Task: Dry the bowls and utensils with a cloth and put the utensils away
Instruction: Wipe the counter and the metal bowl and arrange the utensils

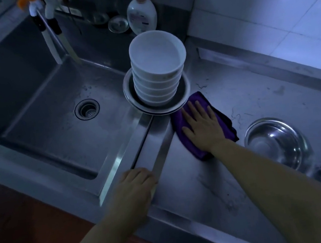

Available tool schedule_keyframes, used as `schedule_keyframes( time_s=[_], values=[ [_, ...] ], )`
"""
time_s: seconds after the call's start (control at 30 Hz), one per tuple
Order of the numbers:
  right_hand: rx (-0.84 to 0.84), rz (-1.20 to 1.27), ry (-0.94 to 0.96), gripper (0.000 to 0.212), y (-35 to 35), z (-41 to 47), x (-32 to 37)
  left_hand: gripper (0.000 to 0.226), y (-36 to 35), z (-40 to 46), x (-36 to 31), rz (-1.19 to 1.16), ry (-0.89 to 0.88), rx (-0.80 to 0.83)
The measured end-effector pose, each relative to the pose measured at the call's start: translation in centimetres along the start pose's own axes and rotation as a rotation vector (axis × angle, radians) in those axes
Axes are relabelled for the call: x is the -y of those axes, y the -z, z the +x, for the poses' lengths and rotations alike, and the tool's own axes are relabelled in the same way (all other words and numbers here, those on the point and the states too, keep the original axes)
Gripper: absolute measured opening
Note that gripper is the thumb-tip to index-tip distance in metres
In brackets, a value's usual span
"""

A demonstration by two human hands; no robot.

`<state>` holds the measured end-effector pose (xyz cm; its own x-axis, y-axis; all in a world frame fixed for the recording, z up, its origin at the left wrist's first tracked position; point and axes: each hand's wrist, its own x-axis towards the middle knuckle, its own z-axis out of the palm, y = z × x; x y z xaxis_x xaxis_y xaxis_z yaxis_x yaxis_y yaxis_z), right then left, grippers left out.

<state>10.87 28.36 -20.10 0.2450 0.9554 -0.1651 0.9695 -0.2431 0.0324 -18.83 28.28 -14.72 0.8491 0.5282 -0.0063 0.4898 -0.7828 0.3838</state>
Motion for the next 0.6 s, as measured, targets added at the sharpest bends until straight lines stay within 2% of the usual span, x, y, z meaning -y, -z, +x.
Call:
schedule_keyframes(
  time_s=[0.13,0.2,0.27,0.4,0.5,0.6],
  values=[
    [0.005,-0.002,-0.068,0.066,0.3,-0.5,1.5,0.024,0.9,0.2,0.0,0.035,-0.009,0.024],
    [0.016,0.009,-0.064,0.067,0.2,-2.6,3.5,0.033,1.2,0.3,-0.5,0.02,0.01,0.049],
    [0.049,0.035,-0.007,0.067,0.0,-5.8,5.7,0.044,1.4,0.6,-1.1,0.003,0.039,0.074],
    [0.088,0.084,0.198,0.066,-0.5,-13.1,8.5,0.049,1.7,2.1,-2.6,-0.016,0.081,0.073],
    [0.091,0.056,0.303,0.063,-0.2,-16.5,7.0,0.054,1.7,3.6,-3.7,0.028,0.07,0.18],
    [0.118,0.037,0.295,0.064,0.2,-15.7,3.7,0.052,1.2,5.3,-4.5,0.049,0.032,0.22]
  ],
)
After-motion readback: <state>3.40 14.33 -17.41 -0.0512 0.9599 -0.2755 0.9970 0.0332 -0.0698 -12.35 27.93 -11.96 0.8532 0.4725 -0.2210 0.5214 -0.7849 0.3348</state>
